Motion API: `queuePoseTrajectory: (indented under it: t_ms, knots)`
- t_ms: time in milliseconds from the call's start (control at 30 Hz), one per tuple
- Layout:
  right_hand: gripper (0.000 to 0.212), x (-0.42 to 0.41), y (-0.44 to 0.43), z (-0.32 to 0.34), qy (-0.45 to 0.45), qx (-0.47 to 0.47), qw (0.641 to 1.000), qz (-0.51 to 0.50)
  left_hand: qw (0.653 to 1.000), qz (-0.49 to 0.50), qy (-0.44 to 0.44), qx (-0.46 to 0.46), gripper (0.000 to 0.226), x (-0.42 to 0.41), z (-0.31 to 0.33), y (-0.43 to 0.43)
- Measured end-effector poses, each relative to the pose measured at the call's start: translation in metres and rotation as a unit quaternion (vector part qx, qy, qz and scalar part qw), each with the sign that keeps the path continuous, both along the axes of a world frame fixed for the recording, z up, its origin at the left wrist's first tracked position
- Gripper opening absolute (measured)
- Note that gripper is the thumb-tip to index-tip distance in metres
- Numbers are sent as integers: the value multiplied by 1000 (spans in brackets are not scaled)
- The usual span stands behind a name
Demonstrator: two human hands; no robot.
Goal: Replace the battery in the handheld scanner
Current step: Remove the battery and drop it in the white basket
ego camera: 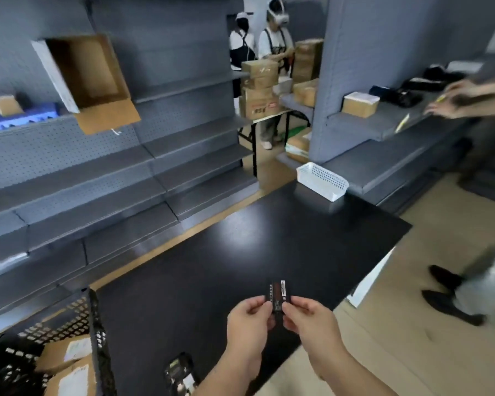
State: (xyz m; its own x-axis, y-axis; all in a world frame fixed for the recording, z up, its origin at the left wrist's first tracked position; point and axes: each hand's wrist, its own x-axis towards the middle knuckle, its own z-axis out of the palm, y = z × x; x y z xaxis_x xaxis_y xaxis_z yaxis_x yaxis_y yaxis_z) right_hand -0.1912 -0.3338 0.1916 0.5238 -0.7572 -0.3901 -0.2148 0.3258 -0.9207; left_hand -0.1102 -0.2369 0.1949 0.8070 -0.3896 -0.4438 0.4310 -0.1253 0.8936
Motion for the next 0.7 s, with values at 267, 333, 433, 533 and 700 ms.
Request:
queuePoseTrajectory:
  t_ms: [267, 333, 433, 533, 700]
  knots:
    - [11, -76, -78, 15, -39, 3, 988, -148, 989, -140, 20, -53, 14, -54, 15, -103]
    - [9, -95, -104, 16, -45, 12, 984, -174, 984, -170, 21, -51, 15, -68, 13, -136]
    - [10, -120, -151, 15, -48, 16, 978, -201, 978, -203, 20, -48, 11, -90, 12, -191]
    - [12, -141, -207, 16, -49, 3, 974, -222, 976, -212, 17, -48, 10, -108, 14, -250]
    - [8, -162, -302, 27, -35, -38, 979, -198, 978, -199, 13, -64, 12, -129, 19, -342]
